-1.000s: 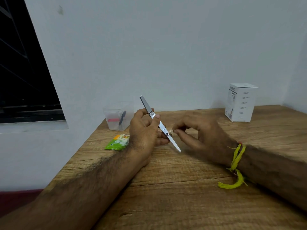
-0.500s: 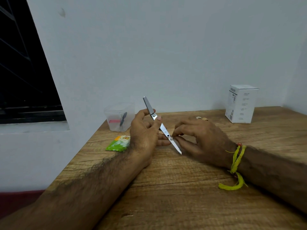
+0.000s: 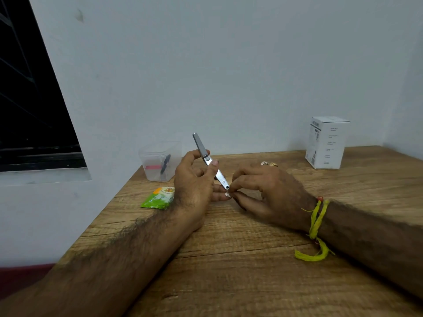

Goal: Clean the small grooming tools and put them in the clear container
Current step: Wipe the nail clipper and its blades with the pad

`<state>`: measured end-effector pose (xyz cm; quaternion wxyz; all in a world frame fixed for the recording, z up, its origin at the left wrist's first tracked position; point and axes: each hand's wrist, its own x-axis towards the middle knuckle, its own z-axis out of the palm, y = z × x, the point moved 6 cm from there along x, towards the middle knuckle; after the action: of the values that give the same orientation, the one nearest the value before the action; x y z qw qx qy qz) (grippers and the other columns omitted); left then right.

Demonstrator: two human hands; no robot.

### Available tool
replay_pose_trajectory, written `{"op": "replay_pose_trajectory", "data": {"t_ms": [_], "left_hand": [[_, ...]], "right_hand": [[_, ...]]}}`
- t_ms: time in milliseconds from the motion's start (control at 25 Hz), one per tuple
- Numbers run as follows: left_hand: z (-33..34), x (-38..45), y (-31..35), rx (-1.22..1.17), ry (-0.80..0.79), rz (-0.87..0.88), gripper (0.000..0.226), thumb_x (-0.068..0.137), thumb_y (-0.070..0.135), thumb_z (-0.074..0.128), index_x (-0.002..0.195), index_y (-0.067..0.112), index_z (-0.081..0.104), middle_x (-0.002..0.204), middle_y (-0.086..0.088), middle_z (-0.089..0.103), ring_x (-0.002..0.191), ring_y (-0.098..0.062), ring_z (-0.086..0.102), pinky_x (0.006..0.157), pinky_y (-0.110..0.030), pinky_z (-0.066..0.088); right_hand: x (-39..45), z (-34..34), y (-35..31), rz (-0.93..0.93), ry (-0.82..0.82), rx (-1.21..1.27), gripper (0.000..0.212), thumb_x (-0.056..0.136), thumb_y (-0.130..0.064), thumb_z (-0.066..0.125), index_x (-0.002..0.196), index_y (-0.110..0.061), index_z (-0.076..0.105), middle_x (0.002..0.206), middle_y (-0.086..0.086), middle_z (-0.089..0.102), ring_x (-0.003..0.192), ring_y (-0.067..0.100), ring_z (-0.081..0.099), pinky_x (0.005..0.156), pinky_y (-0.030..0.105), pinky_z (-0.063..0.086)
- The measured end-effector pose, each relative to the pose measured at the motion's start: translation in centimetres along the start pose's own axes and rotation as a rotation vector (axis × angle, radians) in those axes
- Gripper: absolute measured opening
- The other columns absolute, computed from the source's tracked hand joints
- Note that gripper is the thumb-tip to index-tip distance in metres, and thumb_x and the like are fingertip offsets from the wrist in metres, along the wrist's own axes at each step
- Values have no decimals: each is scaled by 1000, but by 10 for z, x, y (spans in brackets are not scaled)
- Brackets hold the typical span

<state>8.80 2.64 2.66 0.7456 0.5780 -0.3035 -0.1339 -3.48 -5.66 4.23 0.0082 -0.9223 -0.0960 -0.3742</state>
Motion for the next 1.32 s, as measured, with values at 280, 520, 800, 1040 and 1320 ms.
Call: {"op": "replay_pose_trajectory", "data": {"t_ms": [280,520,800,1040,1320], "left_hand": [[0,1,-1,7,5,-2,24,100,12,60,124,15,54,83,-20,67,47,-22,67,43,-31,57],[-1,0,0,1,7,-6,23,100,11,60,121,18,54,83,-17,65,46,-20,67,43,-30,57],[-1,0,1,8,23,-3,24,100,11,60,122,17,55,85,-18,66,46,-21,67,42,-29,55],[-4,3,-1,2,44,-6,22,100,13,60,121,19,55,87,-17,67,47,-22,68,44,-31,57],[-3,2,-1,-3,39,-4,23,101,11,59,122,17,54,85,-17,66,44,-21,66,43,-32,57]], "right_hand": [[-1,1,4,24,-9,27,9,88,-23,67,91,-18,74,93,-6,68,80,17,63,69,40,50],[-1,-2,4,27,9,52,5,87,-21,71,89,-18,75,92,-7,69,79,13,62,68,38,50],[-2,0,2,12,-35,65,7,88,-22,68,89,-18,73,92,-8,68,81,14,62,69,40,50],[-1,1,-2,-13,-64,34,8,88,-22,65,88,-17,72,90,-8,69,83,13,62,69,39,50],[1,-1,0,-11,-14,73,12,94,-23,63,97,-16,73,91,-5,70,82,15,65,70,40,51]]}}
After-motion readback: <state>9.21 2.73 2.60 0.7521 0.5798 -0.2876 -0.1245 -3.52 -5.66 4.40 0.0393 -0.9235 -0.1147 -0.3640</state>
